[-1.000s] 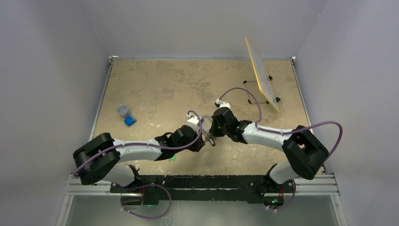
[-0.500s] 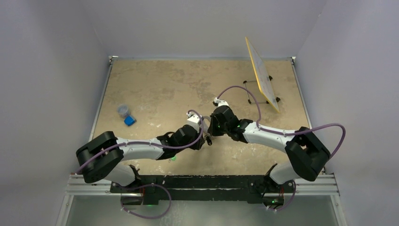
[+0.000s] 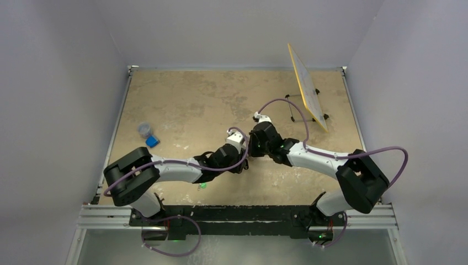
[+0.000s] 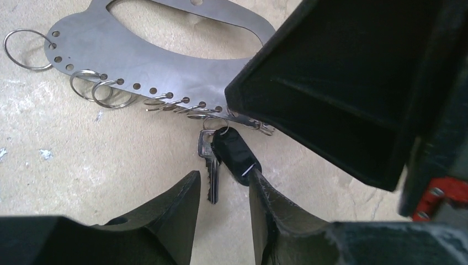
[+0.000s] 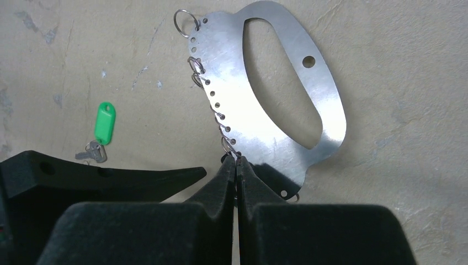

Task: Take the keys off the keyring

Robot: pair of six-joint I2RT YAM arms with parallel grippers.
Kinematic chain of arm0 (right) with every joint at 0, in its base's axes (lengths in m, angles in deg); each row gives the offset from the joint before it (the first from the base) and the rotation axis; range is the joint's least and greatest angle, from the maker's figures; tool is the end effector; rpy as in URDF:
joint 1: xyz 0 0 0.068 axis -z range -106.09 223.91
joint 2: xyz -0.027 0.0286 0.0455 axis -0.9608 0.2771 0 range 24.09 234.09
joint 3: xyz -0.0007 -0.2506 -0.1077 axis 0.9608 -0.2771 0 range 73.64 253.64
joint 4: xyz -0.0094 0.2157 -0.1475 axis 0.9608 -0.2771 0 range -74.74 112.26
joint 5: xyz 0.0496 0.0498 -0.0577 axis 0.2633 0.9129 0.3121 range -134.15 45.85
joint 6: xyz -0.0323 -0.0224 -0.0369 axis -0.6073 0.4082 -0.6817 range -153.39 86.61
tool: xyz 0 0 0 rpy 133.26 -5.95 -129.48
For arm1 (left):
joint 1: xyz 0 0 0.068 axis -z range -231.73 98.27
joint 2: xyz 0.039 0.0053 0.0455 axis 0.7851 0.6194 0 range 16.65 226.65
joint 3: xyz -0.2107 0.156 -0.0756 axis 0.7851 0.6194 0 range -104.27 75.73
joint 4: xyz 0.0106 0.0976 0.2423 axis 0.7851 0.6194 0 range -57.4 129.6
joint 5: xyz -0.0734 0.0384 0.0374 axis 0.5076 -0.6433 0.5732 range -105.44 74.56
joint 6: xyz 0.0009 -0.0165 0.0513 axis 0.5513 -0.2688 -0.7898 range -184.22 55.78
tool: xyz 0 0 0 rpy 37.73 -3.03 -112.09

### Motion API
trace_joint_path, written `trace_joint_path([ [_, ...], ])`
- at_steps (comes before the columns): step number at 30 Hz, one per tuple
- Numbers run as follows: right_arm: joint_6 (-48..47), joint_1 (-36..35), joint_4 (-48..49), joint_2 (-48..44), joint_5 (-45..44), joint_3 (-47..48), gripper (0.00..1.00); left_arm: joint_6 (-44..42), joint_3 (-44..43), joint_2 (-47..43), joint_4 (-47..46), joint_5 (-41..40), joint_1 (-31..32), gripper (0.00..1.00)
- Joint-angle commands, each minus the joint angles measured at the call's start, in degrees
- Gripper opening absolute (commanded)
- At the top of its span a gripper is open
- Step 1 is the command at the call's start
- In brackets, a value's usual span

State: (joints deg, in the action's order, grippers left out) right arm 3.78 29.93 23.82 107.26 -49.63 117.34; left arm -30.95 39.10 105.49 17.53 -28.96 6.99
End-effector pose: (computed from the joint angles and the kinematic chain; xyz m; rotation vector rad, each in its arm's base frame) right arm 0.2199 0.2076 0.1989 -0.0834 2.3115 0.6510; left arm 0.1623 -0.2510 0.1551 0.3693 2.2414 -0.6240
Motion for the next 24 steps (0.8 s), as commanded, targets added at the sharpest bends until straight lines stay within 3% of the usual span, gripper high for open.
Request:
trace_joint_path([
  [1,-1.5,0.6,0.6,-2.5,-1.6,0.4,0.00,-0.9,-4.2,3.6,1.8,-3.2,0.4,0.35],
  [6,-1.9,1.0,0.6,-3.1,-2.1,-0.1,0.00,0.8,-6.4,6.9,6.7,-6.2,0.8,0.32],
  [17,-3.6,2.8,2.3,-3.2,-2.0,-2.2,0.00,3.3,-6.1,5.0,17.7,-12.1,1.1,0.23],
  [24,-3.8,2.9,5.4,-0.9,0.4,-4.2,0.00,3.8,-2.7,0.4,15.1,-9.8,1.2,0.22],
])
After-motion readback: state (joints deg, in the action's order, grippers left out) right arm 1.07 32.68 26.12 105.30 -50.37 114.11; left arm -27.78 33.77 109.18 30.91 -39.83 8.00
